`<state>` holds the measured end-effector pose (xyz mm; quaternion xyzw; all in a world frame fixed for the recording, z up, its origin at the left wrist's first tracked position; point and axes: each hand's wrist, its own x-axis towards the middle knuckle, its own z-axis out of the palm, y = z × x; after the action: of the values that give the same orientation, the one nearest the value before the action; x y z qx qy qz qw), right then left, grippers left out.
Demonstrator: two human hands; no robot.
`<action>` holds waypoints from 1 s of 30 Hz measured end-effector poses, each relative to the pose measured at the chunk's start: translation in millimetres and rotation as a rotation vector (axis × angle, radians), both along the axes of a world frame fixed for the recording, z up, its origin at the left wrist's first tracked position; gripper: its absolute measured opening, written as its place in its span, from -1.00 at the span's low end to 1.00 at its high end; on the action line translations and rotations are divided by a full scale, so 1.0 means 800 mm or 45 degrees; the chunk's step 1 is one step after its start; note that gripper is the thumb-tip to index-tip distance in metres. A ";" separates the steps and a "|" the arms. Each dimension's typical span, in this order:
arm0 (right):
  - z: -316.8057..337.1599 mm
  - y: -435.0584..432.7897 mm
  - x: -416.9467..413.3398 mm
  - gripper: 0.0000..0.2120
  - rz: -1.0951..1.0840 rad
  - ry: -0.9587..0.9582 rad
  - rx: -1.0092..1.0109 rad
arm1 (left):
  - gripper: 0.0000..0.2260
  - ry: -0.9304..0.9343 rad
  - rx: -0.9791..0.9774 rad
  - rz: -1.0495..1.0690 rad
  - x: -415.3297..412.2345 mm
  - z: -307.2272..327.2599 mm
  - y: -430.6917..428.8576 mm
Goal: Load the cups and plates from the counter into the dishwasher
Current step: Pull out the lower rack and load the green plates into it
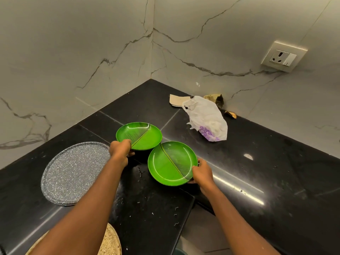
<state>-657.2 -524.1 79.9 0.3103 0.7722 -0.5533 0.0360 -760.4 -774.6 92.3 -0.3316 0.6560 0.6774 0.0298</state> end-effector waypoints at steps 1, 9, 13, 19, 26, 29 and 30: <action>-0.002 0.005 0.003 -0.74 -0.014 0.000 0.063 | -0.85 0.007 0.013 -0.005 0.005 0.005 0.003; 0.019 0.055 0.056 -0.75 -0.067 0.055 0.424 | -0.69 0.063 -0.019 0.004 0.059 0.029 0.041; 0.027 0.084 0.087 -0.81 -0.121 0.112 0.448 | -0.70 0.113 -0.139 -0.020 0.096 0.043 0.068; 0.037 0.137 0.157 -0.84 -0.115 0.209 0.489 | -0.68 0.150 -0.311 -0.097 0.178 0.043 0.116; 0.031 0.182 0.246 -0.84 -0.114 0.307 0.440 | -0.84 0.217 -0.375 -0.186 0.292 0.034 0.173; 0.029 0.197 0.295 -0.83 -0.113 0.279 0.449 | -0.87 0.204 -0.424 -0.177 0.351 0.030 0.191; 0.028 0.200 0.307 -0.83 -0.121 0.288 0.447 | -0.85 0.215 -0.451 -0.176 0.365 0.028 0.194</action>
<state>-411.7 -364.1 101.9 0.2838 0.8403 -0.4426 -0.1318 -468.4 -619.4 114.7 -0.2278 0.7863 0.5731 -0.0378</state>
